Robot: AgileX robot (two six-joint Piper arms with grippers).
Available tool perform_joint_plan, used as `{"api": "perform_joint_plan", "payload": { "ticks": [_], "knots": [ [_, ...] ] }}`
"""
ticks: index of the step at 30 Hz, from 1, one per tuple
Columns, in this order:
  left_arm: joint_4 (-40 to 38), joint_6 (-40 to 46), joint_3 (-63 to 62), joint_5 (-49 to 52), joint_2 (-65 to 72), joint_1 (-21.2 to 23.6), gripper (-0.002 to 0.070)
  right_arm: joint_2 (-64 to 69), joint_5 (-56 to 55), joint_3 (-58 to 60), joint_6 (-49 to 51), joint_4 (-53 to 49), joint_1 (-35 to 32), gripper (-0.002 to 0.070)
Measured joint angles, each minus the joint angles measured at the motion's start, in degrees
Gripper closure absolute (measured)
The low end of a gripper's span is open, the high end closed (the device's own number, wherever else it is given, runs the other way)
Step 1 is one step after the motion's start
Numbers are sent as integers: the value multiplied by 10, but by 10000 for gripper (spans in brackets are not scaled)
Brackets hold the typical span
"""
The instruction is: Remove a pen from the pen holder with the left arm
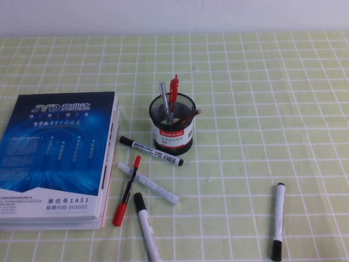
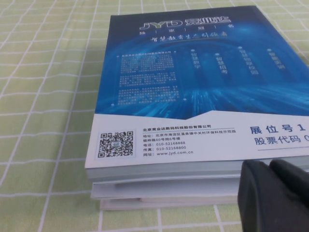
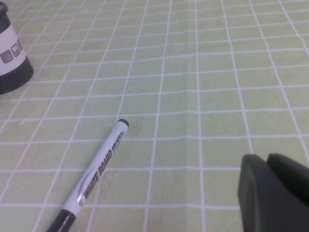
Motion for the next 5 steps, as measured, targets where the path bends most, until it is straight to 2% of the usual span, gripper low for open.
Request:
{"api": "perform_joint_plan", "payload": {
  "ticks": [5],
  "knots": [
    [0, 0, 0, 0, 0, 0, 675, 0, 0, 0, 0, 0, 0, 691]
  ]
}}
